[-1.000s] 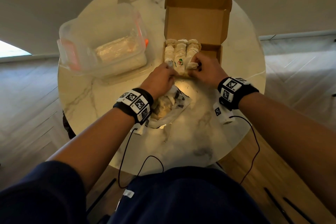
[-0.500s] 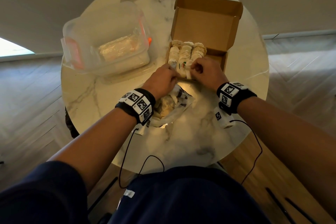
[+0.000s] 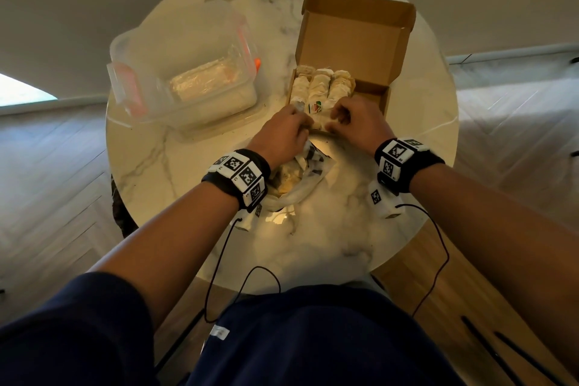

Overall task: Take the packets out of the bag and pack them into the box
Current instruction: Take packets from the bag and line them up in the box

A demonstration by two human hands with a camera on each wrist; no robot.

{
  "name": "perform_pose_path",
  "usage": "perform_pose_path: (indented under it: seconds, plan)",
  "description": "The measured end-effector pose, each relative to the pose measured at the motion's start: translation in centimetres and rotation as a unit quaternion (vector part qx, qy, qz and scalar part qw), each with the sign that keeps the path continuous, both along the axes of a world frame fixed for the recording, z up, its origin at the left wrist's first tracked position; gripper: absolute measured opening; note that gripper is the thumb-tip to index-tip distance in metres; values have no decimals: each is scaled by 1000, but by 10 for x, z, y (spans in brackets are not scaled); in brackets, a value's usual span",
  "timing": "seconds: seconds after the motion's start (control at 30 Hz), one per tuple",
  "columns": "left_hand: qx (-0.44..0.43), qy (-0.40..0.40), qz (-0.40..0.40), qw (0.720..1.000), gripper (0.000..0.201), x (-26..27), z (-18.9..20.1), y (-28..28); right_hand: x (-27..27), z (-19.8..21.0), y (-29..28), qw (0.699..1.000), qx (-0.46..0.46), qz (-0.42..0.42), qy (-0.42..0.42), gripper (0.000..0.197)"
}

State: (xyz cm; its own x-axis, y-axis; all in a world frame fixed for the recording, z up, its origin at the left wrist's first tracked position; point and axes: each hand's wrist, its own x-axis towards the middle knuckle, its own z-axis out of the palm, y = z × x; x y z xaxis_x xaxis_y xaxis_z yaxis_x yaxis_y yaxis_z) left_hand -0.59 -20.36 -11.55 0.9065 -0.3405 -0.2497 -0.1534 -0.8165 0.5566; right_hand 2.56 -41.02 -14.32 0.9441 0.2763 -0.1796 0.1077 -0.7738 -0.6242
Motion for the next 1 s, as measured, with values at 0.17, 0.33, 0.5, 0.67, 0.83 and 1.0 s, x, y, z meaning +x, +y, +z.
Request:
perform_pose_path:
  seconds: [0.17, 0.33, 0.5, 0.67, 0.83, 1.0]
  plan:
    - [-52, -45, 6, 998, 25, -12, 13, 13, -8, 13, -1, 999, -9, -6, -43, 20]
    - [-44, -45, -3, 998, 18, -29, 25, 43, -24, 31, 13, 997, 36, 1, -65, 14]
    - [0, -22, -37, 999, 18, -57, 18, 66, -51, 42, 38, 990, 123, 62, -8, 7]
    - [96, -17, -117, 988, 16, -80, -1, 66, -75, 40, 54, 987, 122, 97, 37, 9]
    - [150, -44, -106, 982, 35, -90, -17, 53, -84, 34, 57, 991, 98, 85, 44, 10]
    - [108, -16, -85, 990, 22, -85, -17, 51, -86, 33, 54, 991, 95, 84, 43, 14]
